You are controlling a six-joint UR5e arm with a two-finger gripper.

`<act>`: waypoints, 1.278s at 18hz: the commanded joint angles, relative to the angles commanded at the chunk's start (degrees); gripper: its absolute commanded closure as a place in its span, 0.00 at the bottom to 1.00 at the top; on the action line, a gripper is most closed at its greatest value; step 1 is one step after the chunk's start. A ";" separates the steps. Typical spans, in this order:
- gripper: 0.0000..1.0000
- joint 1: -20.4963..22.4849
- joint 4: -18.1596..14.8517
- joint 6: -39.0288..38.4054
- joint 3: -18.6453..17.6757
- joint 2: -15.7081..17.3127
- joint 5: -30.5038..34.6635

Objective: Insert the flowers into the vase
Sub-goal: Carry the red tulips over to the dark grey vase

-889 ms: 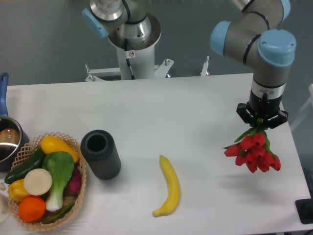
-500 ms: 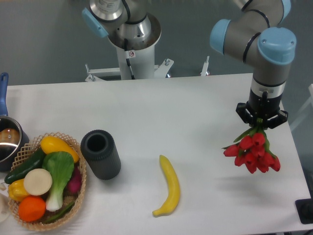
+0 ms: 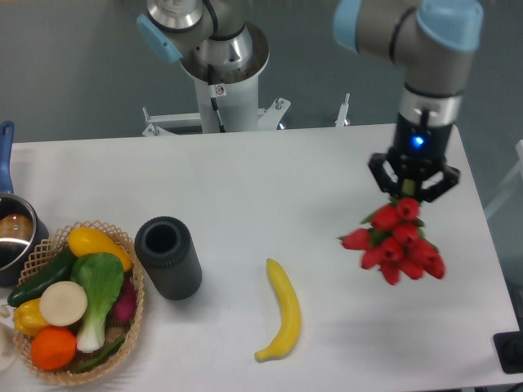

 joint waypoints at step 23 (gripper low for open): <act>1.00 -8.62 11.25 -13.82 -6.15 0.27 -44.49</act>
